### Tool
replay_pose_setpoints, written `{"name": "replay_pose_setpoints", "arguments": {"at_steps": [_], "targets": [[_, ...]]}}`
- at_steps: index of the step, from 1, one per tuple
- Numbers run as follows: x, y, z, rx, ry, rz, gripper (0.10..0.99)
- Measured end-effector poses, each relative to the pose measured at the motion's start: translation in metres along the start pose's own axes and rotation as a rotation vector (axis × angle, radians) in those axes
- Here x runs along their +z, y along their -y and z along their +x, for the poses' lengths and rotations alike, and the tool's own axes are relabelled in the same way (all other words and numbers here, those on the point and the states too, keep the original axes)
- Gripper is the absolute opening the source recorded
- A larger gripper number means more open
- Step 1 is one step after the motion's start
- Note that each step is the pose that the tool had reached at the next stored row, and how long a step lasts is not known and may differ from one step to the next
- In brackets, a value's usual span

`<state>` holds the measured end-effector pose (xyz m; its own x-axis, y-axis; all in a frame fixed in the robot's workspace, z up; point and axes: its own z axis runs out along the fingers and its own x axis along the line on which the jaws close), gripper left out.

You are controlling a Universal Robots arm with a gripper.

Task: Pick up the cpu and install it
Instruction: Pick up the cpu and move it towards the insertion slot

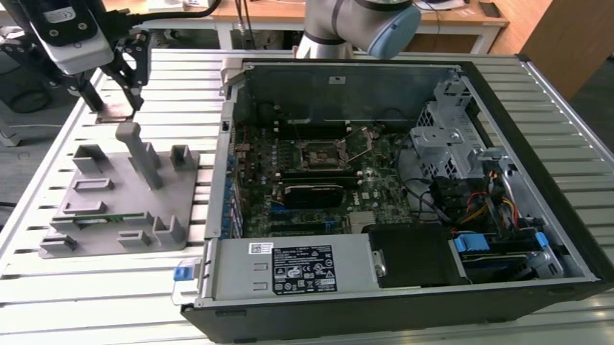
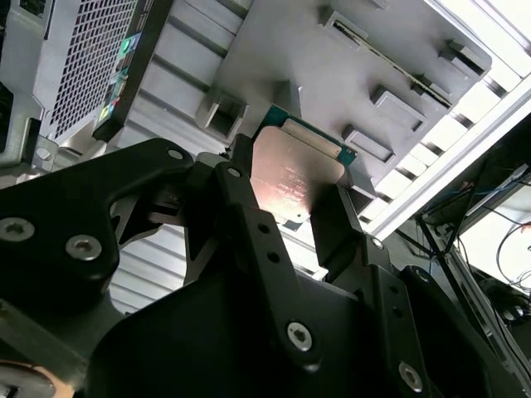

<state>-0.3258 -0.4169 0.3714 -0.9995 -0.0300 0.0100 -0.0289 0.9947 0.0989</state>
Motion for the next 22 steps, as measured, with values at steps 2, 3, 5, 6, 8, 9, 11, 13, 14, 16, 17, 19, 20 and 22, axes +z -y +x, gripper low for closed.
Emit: {"name": "replay_pose_setpoints", "arguments": {"at_steps": [2,3,5,6,8,9,11,13,14,16,17,19,20,22], "targets": [[0.0,0.0001,-0.0026,0.0,0.0,-0.001,0.525],[-0.0001,0.0001,-0.004,0.0,0.0,-0.001,0.525],[-0.0001,0.0002,-0.0066,0.0,0.0001,-0.002,0.525],[-0.0001,0.0002,-0.0079,0.0,0.0001,-0.002,0.525],[-0.0001,0.0003,-0.0105,0.0,0.0001,-0.003,0.525],[-0.0001,0.0004,-0.0118,0.0,0.0001,-0.003,0.525],[-0.0002,0.0004,-0.0146,0.0,0.0001,-0.004,0.525],[-0.0002,0.0005,-0.0173,0.0,0.0002,-0.005,0.525],[-0.0002,0.0006,-0.0186,0.0,0.0001,-0.005,0.525],[-0.0003,0.0006,-0.0212,0.0,0.0001,-0.006,0.525],[-0.0003,0.0007,-0.0226,0.0,0.0001,-0.006,0.525],[-0.0003,0.0007,-0.0252,0.0,0.0002,-0.007,0.525],[-0.0004,0.0008,-0.0265,0.0,0.0002,-0.007,0.525],[-0.0003,0.0009,-0.0291,0.0,0.0003,-0.008,0.525]]}}
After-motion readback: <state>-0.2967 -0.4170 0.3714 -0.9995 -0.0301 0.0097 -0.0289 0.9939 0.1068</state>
